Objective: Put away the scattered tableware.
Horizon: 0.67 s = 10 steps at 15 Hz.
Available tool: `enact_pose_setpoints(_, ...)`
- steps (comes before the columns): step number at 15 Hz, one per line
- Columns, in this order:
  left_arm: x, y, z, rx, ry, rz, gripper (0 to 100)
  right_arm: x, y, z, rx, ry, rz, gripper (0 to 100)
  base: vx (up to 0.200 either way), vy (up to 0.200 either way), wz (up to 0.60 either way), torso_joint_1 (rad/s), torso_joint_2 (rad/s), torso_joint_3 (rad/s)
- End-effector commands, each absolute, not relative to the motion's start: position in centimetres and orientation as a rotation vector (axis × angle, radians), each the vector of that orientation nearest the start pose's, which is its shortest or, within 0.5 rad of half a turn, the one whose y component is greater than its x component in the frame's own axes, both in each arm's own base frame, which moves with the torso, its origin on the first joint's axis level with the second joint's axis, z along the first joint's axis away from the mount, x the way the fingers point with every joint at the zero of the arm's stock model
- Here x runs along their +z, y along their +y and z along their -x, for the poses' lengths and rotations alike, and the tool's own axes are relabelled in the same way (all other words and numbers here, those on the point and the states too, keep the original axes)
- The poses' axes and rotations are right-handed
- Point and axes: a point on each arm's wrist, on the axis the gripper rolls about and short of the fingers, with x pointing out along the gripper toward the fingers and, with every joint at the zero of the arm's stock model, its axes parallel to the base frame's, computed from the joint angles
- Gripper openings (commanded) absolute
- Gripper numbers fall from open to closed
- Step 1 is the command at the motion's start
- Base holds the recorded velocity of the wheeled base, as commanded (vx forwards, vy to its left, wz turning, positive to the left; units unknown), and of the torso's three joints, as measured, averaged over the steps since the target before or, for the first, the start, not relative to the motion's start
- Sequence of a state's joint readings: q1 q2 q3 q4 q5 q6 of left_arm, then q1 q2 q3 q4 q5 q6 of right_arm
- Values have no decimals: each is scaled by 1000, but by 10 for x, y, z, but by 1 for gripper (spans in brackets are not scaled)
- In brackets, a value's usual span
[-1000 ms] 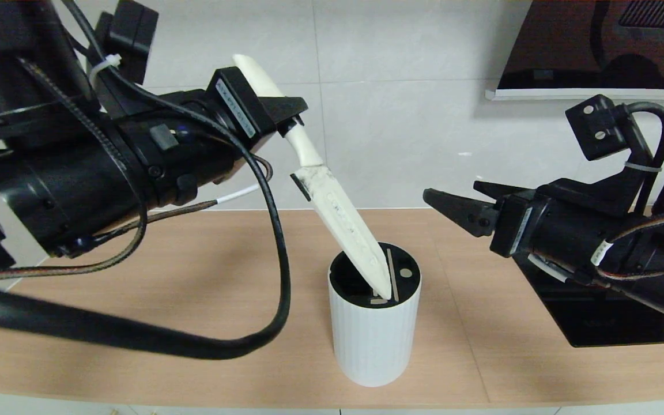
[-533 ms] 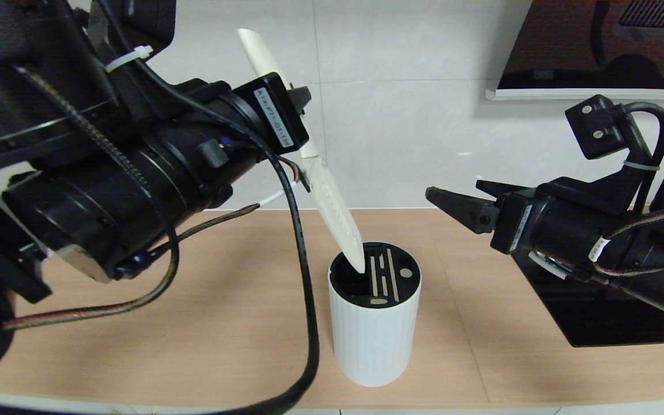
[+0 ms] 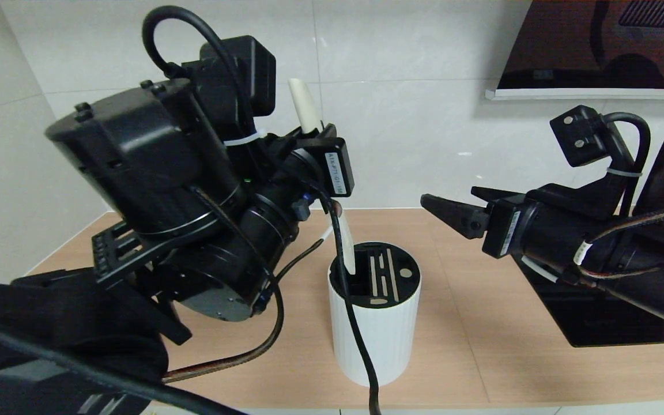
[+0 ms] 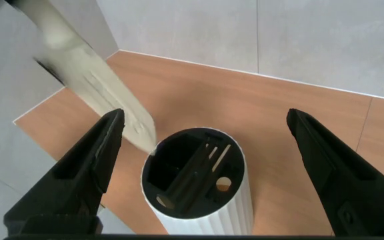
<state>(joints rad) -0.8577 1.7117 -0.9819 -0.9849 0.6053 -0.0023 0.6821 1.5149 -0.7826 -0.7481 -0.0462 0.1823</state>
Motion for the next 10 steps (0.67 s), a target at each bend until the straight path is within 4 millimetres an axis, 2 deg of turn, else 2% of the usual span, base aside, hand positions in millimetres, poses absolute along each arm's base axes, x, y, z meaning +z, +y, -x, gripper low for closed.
enact_pose_setpoints(1, 252, -239, -223, -252, -168, 154, 0, 239, 168, -208, 634, 47, -179, 100, 0, 0, 0, 0, 0, 0)
enact_pose_setpoints(10, 235, -249, -232, -251, -134, 139, 0, 237, 168, -209, 634, 53, -177, 100, 0, 0, 0, 0, 0, 0)
